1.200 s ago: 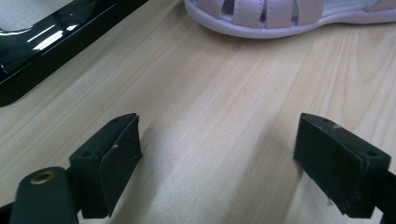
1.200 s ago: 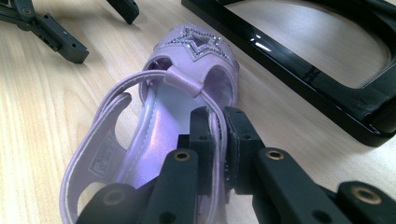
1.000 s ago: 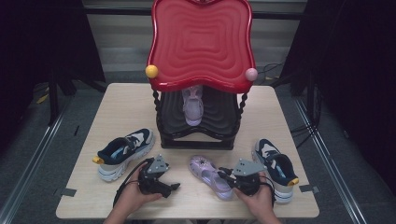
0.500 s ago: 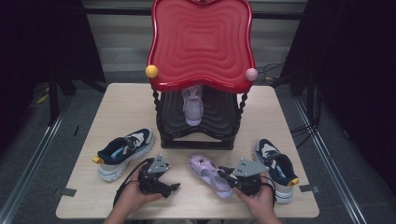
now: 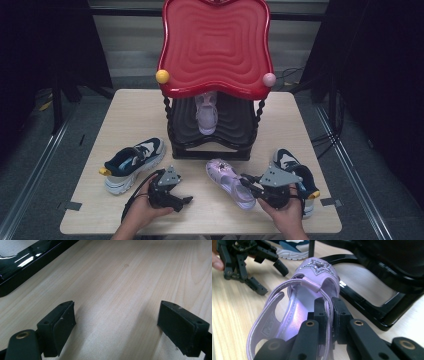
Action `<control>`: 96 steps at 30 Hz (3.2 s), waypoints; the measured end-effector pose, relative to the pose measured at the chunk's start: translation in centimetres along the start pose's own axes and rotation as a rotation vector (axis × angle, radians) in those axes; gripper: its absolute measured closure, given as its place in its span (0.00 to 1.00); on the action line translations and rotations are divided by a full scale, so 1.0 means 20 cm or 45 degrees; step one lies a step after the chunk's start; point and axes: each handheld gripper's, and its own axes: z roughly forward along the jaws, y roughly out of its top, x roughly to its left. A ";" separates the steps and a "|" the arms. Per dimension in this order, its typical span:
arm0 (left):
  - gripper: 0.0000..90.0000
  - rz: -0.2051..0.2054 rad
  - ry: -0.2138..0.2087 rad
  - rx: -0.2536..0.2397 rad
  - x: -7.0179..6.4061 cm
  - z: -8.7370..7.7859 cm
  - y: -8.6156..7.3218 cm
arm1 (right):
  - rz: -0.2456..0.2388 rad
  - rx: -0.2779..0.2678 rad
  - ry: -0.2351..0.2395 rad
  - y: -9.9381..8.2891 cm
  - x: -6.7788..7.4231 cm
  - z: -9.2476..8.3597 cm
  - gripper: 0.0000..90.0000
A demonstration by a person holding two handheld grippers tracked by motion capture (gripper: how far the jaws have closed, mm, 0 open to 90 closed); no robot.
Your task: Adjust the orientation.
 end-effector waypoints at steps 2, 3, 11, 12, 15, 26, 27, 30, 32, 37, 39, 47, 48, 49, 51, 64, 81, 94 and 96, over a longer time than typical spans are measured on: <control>0.16 -0.001 0.001 0.001 0.00 0.00 0.00 | 0.017 -0.008 -0.014 0.01 -0.01 -0.01 0.92; 0.16 0.000 0.000 0.000 0.00 0.00 0.00 | 0.022 -0.012 -0.021 0.02 -0.01 -0.02 0.92; 0.16 0.000 0.000 0.000 0.00 0.00 0.00 | 0.042 -0.049 -0.066 0.07 -0.02 -0.06 0.92; 0.16 0.000 0.001 0.000 0.00 0.00 0.00 | 0.039 -0.050 -0.080 0.08 -0.02 -0.06 0.92; 0.16 0.000 0.000 0.000 0.00 0.00 0.00 | 0.052 -0.072 -0.103 0.11 -0.03 -0.08 0.92; 0.16 0.000 0.000 0.000 0.00 0.00 0.00 | 0.089 -0.104 -0.206 0.17 -0.08 -0.09 0.92; 0.16 0.000 0.000 0.000 0.00 0.00 0.00 | 0.090 -0.110 -0.220 0.18 -0.09 -0.09 0.92; 0.16 0.004 0.000 0.003 0.00 0.00 0.00 | 0.125 -0.124 -0.245 0.19 -0.11 -0.09 0.92; 0.16 0.004 0.001 0.004 0.00 0.00 0.00 | 0.116 -0.125 -0.265 0.21 -0.12 -0.09 0.92; 0.16 0.003 0.001 0.004 0.00 0.00 0.00 | 0.130 -0.137 -0.313 0.22 -0.13 -0.08 0.92; 0.16 0.004 0.001 0.004 0.00 0.00 0.00 | 0.130 -0.140 -0.339 0.23 -0.14 -0.08 0.92; 0.16 0.004 0.001 0.005 0.00 0.00 0.00 | 0.162 -0.174 -0.399 0.25 -0.14 -0.03 0.92; 0.16 0.004 0.001 0.005 0.00 0.00 0.00 | 0.161 -0.177 -0.404 0.25 -0.14 -0.03 0.92; 0.16 0.004 0.001 0.004 0.00 0.00 0.00 | 0.171 -0.177 -0.415 0.26 -0.13 -0.02 0.92; 0.16 0.004 0.001 0.004 0.00 0.00 0.00 | 0.169 -0.188 -0.437 0.27 -0.13 -0.01 0.92; 0.16 -0.007 -0.001 -0.009 0.00 0.00 0.00 | 0.215 -0.223 -0.535 0.32 -0.14 0.05 0.92; 0.16 -0.007 -0.003 -0.011 0.00 0.00 0.00 | 0.239 -0.252 -0.625 0.37 -0.17 0.14 0.92; 0.16 -0.007 -0.003 -0.010 0.00 0.00 0.00 | 0.261 -0.283 -0.695 0.38 -0.21 0.20 0.92; 0.16 -0.007 -0.003 -0.010 0.00 0.00 0.00 | 0.261 -0.286 -0.698 0.38 -0.21 0.21 0.92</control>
